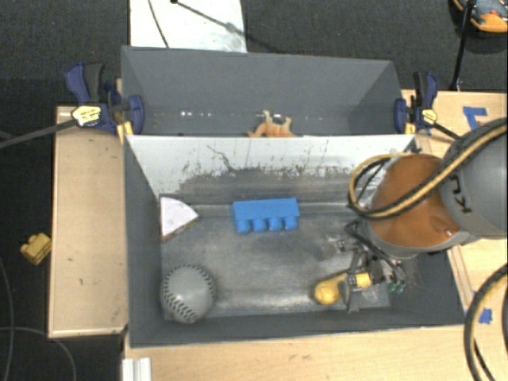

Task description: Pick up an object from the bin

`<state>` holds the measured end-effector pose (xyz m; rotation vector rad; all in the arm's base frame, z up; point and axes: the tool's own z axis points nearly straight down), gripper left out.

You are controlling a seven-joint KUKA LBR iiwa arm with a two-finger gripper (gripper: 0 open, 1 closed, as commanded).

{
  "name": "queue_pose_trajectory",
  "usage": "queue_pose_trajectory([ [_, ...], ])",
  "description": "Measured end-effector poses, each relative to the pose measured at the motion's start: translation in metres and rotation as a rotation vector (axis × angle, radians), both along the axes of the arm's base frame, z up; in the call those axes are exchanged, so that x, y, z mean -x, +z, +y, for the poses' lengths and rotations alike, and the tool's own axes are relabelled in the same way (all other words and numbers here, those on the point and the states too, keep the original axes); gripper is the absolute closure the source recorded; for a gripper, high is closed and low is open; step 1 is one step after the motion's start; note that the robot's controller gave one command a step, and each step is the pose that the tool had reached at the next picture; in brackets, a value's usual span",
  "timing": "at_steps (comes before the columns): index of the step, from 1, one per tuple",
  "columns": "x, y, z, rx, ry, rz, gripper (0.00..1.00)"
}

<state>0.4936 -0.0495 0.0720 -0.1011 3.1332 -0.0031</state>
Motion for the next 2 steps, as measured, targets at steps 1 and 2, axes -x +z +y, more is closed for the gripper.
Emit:
queue_pose_trajectory([
  [1, 0.0001, -0.0001, -0.0001, 0.000, 0.001, 0.000, 0.00],
  [2, 0.0062, 0.0012, -0.0003, -0.002, 0.108, -0.004, 1.00],
])
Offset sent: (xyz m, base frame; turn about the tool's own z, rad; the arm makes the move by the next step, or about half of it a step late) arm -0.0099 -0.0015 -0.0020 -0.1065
